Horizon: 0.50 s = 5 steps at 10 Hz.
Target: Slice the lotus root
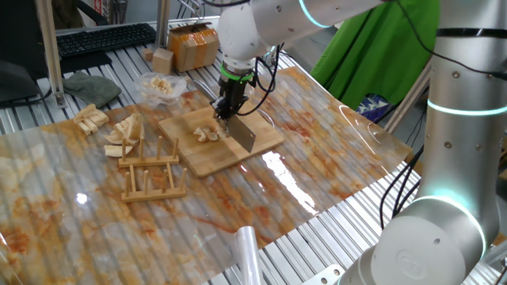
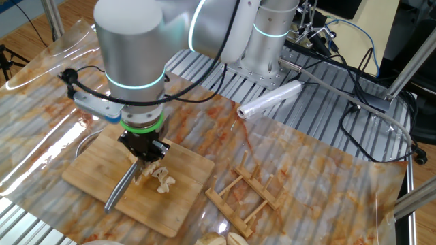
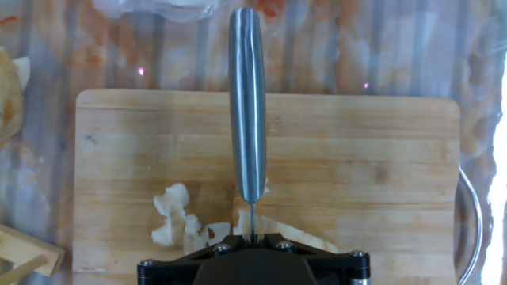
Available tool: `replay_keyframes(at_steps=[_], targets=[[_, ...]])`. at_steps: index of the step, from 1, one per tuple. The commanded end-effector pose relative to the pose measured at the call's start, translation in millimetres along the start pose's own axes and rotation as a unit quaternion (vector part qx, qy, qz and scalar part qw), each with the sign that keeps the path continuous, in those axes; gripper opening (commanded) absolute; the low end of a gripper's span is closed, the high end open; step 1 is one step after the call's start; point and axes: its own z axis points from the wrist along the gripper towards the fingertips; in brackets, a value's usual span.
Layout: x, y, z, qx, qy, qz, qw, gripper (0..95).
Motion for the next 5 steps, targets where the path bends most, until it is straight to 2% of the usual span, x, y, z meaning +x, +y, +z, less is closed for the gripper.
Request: replay_keyframes(at_steps=[1,2,4,5], targets=[[-4.0,1.5,10.0,0.0,-0.002,0.002,1.0,0.0],[-3.7,2.0,6.4,-0.005,0.003,0.002,1.0,0.0],[-1.4,3.3,10.9,-0.008,-0.005,0.004,0.9999,0.0],[-1.1,3.9,8.9,-0.011,-0.003,0.007,0.9999,0.0]])
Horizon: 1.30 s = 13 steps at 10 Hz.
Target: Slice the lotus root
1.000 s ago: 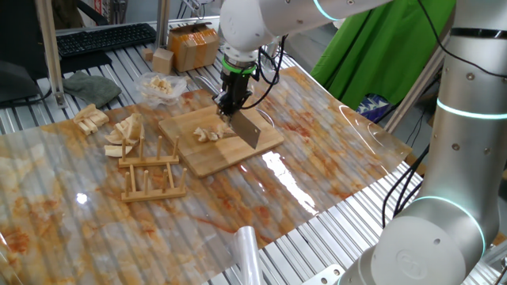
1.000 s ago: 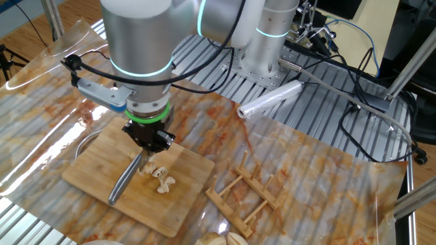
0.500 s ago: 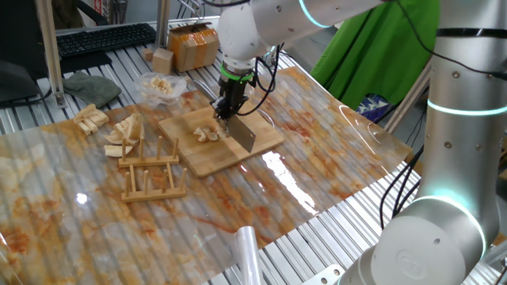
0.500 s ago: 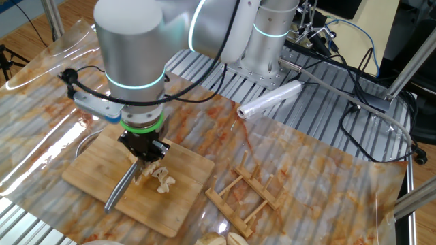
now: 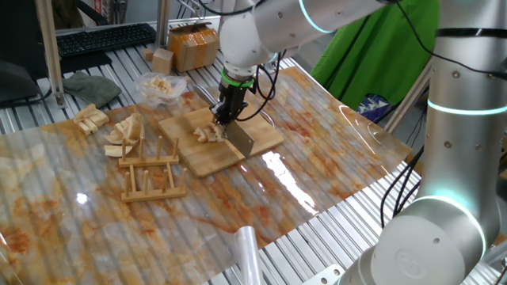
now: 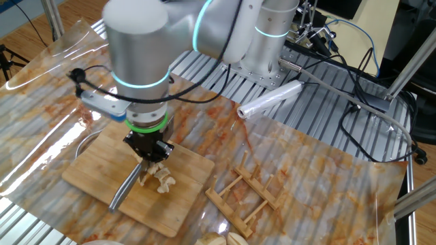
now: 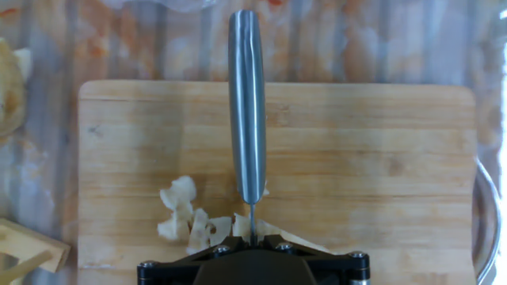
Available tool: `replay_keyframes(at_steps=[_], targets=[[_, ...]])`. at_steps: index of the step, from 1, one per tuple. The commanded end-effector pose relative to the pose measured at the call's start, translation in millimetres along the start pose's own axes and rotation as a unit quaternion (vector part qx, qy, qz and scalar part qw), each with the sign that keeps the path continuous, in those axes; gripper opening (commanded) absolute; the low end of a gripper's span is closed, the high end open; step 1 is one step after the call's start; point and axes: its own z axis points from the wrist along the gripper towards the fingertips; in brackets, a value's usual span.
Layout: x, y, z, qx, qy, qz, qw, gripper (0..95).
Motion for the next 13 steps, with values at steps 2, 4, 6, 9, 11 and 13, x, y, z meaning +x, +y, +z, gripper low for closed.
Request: replay_keyframes(at_steps=[2,4,6,9,11,13], targets=[[4.5,1.4,-11.8,0.001,0.004,0.004,1.0,0.0],[7.6,2.2,6.1,-0.003,-0.023,0.011,0.9997,0.0],[7.6,3.0,13.1,-0.011,-0.025,0.013,0.9995,0.0],[1.5,6.7,-9.8,0.003,-0.003,0.009,0.9999,0.0],[1.4,6.6,-10.8,0.01,-0.001,0.007,0.9999,0.0],[2.9,4.9,-24.3,0.016,0.009,0.007,0.9998,0.0]])
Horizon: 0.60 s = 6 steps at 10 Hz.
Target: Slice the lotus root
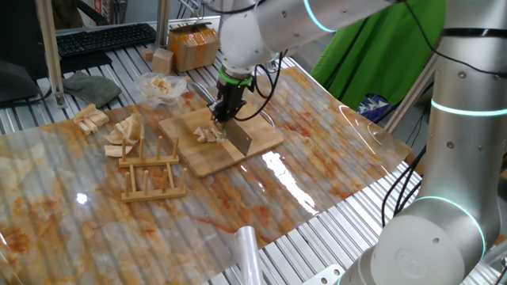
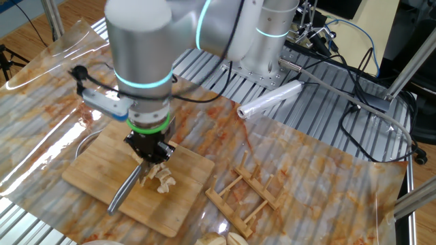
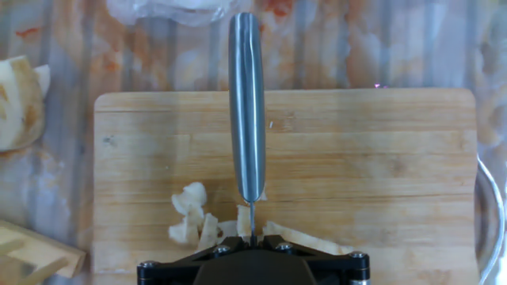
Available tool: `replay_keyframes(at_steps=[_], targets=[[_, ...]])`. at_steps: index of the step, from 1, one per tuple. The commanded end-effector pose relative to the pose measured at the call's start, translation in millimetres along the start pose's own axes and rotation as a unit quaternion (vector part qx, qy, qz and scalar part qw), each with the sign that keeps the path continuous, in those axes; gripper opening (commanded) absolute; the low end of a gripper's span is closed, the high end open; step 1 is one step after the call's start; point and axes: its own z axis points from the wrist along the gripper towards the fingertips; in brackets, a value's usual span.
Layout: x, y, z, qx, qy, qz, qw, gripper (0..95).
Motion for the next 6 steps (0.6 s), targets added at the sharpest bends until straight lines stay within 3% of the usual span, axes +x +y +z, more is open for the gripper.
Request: replay_keyframes(at_steps=[1,4,6], targets=[[6.1,-3.0,-18.8,0.0,0.013,0.001,0.9999,0.0],[7.5,-6.7,-27.1,-0.001,0.014,-0.003,0.9999,0.0],[6.4,-16.8,-24.6,0.0,0.012,-0.017,0.9998,0.0]])
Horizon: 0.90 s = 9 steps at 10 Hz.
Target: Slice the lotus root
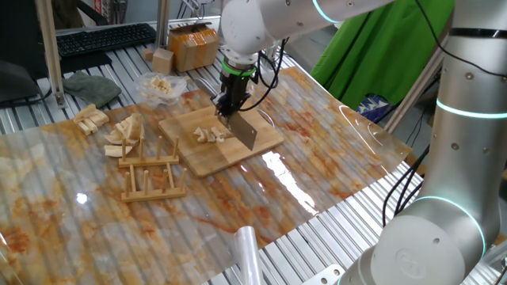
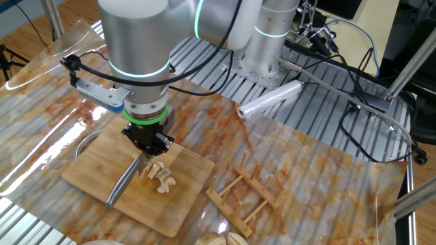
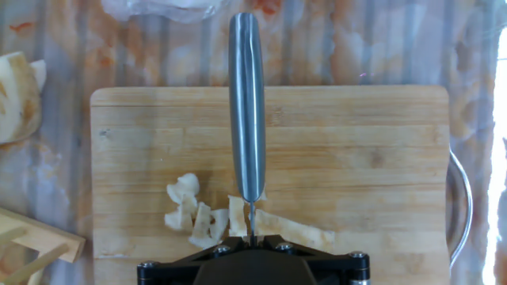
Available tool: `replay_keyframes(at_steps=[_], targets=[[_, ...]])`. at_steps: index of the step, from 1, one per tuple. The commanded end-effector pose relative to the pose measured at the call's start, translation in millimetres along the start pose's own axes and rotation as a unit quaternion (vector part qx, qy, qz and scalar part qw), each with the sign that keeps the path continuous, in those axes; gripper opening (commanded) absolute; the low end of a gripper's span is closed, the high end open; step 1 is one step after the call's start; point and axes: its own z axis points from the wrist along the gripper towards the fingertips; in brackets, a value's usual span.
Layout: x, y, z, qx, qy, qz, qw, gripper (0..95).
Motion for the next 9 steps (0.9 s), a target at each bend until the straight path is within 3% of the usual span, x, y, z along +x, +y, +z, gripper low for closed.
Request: replay_keyframes(at_steps=[1,6,8,9], targets=[[-0.9,-4.7,0.4,-0.002,-0.001,-0.006,1.0,0.0],[-0.2,-5.6,1.9,-0.004,0.0,-0.005,1.0,0.0],[0.5,-4.2,16.6,-0.008,-0.003,-0.005,0.9999,0.0],[0.5,-2.0,33.6,-0.017,-0.013,-0.002,0.9998,0.0]])
